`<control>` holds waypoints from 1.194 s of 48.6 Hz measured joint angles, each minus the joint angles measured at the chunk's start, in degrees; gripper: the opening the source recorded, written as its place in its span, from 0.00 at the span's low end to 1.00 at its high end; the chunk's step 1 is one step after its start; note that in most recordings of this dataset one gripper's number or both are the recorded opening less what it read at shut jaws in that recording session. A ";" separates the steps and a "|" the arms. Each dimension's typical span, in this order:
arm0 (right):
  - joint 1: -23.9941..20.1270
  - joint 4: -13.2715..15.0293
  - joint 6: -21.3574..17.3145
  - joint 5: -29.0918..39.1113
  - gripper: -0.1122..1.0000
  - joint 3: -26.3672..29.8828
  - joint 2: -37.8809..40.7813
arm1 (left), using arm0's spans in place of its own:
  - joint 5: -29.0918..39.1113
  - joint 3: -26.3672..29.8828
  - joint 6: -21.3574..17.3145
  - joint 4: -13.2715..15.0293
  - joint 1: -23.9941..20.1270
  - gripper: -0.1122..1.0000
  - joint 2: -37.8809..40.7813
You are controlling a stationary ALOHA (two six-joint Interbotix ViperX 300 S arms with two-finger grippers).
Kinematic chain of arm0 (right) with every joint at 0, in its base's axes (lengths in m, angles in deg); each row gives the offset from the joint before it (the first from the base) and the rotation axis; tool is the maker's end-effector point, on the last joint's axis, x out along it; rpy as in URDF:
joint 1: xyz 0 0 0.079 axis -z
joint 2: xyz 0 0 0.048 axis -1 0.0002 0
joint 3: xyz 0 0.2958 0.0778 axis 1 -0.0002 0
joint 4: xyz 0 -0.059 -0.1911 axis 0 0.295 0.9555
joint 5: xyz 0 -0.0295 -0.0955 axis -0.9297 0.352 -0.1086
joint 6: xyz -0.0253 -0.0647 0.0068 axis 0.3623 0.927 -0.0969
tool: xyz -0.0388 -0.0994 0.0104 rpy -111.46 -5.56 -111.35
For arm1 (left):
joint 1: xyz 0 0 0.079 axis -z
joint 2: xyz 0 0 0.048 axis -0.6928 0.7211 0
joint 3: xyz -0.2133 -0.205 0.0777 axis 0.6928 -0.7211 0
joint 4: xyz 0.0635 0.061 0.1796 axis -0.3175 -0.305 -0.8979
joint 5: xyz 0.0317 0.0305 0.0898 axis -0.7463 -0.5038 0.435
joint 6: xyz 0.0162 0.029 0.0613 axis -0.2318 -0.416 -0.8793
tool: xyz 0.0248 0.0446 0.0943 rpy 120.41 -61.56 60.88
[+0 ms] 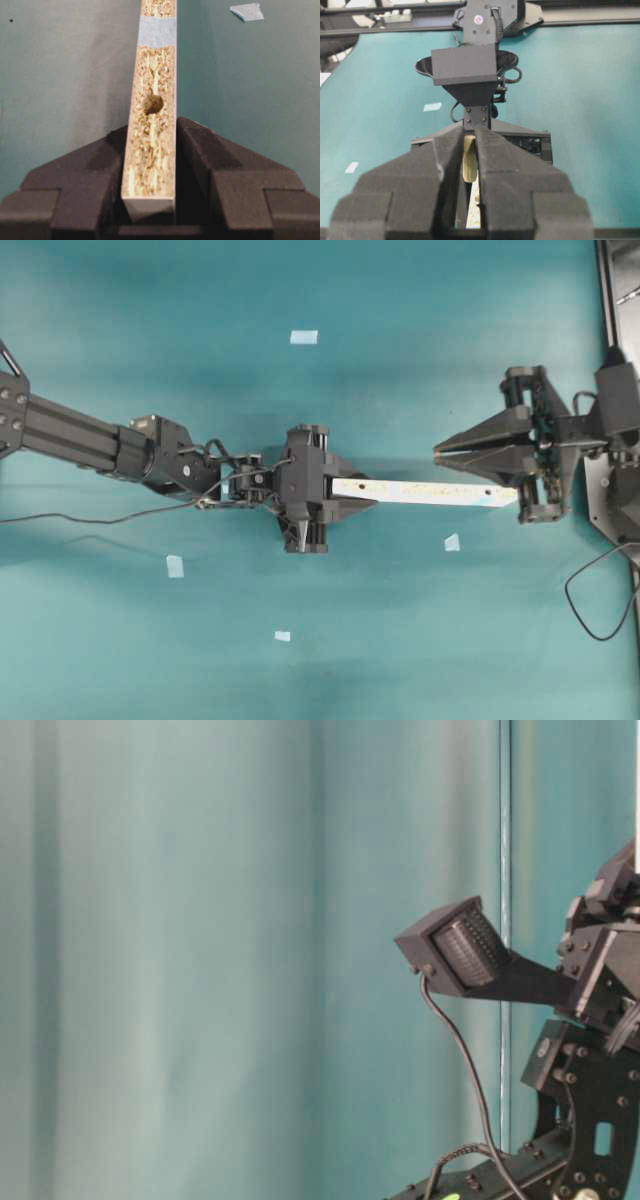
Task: Move the wooden board into place and insert the rod into its hole.
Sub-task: 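Carry the dowel with the right gripper toward the board's free end, then align the dowel over the board's end hole with the right gripper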
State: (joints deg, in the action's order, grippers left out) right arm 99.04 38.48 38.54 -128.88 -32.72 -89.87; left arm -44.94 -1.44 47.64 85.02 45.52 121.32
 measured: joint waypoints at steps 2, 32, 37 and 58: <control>0.09 -0.18 0.35 -0.79 0.18 0.53 1.58 | 0.00 0.00 0.00 0.00 0.00 0.34 0.00; -0.70 -0.44 1.67 -14.50 0.18 10.20 26.81 | 0.00 -0.18 0.09 0.00 0.00 0.34 0.00; -1.05 -0.44 1.76 -14.59 0.18 10.28 27.86 | -0.18 -0.18 0.09 0.00 0.00 0.34 0.00; -1.14 -0.53 2.02 -13.54 0.18 11.16 31.03 | -0.53 -0.26 0.00 0.00 0.09 0.34 0.09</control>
State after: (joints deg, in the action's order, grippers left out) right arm 97.90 37.95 40.57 -142.42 -21.56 -58.84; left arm -45.46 -1.70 47.64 85.02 45.61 121.41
